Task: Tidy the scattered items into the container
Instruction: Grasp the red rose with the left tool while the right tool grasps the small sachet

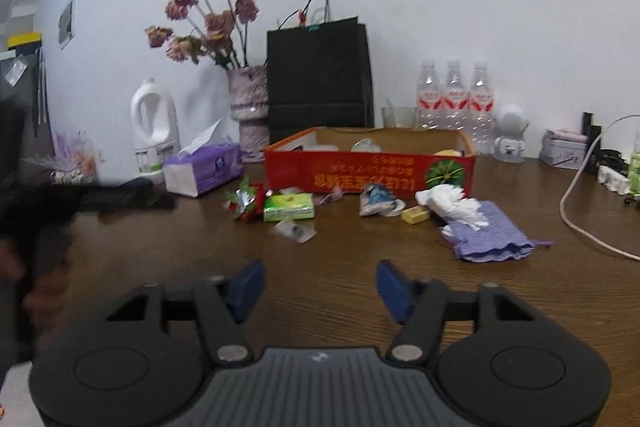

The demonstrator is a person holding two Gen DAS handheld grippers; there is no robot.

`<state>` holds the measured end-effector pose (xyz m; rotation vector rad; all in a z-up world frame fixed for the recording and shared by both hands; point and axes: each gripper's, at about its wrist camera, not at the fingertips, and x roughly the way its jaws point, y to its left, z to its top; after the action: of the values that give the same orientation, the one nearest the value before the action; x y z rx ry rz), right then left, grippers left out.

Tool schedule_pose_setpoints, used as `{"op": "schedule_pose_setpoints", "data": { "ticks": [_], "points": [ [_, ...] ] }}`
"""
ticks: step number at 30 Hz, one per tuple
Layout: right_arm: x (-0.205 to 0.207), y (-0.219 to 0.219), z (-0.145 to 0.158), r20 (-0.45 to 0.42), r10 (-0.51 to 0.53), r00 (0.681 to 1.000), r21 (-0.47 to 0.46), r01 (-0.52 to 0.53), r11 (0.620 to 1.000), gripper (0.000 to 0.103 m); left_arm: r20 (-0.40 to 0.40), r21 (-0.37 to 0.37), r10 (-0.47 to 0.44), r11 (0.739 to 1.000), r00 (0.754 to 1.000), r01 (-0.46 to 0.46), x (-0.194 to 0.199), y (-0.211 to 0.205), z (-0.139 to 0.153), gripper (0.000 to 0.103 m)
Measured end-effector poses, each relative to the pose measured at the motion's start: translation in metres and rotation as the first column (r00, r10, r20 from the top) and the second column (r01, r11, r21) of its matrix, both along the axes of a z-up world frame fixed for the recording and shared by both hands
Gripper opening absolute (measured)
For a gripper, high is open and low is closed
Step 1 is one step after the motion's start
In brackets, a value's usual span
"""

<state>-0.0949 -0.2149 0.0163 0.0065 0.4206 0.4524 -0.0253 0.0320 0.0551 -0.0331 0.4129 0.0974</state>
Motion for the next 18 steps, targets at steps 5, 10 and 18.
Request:
{"op": "schedule_pose_setpoints", "data": {
  "ticks": [5, 10, 18],
  "points": [
    [0.025, 0.01, 0.004, -0.038, -0.012, 0.999, -0.041, 0.011, 0.999, 0.057, -0.095, 0.117, -0.027, 0.992, 0.995, 0.038, 0.079, -0.011, -0.017, 0.096],
    [0.063, 0.017, -0.003, -0.092, -0.02, 0.996, -0.047, 0.015, 0.999, 0.057, -0.129, 0.048, -0.108, 0.992, 0.986, 0.115, 0.1, -0.012, -0.03, 0.073],
    [0.129, 0.045, -0.012, -0.15, 0.021, 0.989, -0.044, -0.028, 0.999, 0.057, -0.163, -0.155, -0.148, 0.98, 0.975, 0.122, 0.103, 0.017, -0.035, 0.038]
  ]
}}
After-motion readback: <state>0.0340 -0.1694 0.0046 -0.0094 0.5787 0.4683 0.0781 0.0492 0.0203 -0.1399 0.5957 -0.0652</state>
